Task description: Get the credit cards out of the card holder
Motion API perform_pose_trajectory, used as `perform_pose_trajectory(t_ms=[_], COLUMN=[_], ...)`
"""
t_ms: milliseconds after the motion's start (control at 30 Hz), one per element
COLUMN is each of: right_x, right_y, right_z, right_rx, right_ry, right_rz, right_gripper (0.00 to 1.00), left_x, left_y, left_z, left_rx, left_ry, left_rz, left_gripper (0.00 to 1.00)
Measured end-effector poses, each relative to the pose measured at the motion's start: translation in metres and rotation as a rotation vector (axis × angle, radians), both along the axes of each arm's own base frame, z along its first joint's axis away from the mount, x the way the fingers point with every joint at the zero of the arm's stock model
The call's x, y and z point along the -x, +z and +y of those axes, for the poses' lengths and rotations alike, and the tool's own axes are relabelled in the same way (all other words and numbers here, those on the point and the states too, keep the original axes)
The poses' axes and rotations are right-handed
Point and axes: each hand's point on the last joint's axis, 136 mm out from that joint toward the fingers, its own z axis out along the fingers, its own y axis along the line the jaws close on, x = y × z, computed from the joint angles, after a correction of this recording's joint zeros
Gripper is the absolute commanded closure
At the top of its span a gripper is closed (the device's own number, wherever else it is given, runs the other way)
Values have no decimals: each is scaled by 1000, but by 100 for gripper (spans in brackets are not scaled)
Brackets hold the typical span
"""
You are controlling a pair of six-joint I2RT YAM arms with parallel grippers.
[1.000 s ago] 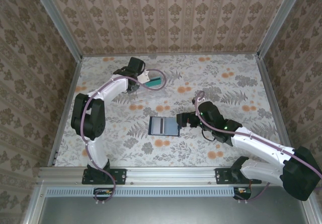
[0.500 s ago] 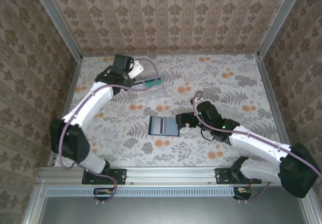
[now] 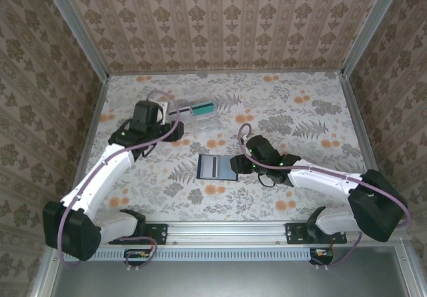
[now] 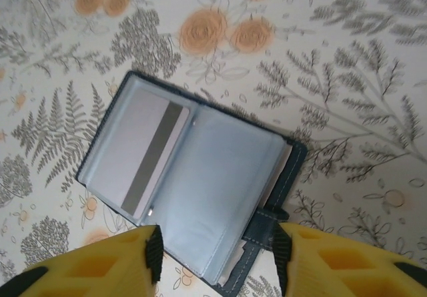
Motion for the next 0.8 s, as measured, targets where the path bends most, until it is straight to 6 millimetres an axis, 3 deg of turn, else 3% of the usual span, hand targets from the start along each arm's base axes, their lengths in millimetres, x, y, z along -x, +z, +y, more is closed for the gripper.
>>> perform_pose_trajectory(t_ms=[133, 233, 333, 467, 500, 567, 800], right_x=[8, 12, 13, 13, 13, 14, 10], right_y=[-23, -36, -44, -49, -49, -47, -37], right_z=[1, 3, 3, 7, 7, 9, 18], right_rx=[43, 67, 84, 89, 88, 88, 75], right_ry=[5, 2, -4, -9, -9, -7, 2], right_rz=[66, 104, 131, 148, 150, 150, 135], right_gripper=[59, 64, 69, 71, 71, 71, 71], left_x=[36, 61, 76, 80, 81, 82, 79], left_y=[-61, -90, -101, -110, -113, -120, -136], left_z=[-12, -28, -52, -77, -81, -87, -98], left_rx=[147, 206, 258, 298, 300, 303, 309], left_ry=[42, 29, -16, -54, -60, -64, -80], left_rz=[187, 287, 339, 372, 379, 399, 426], left_gripper=[45, 46, 47, 53, 54, 66, 69])
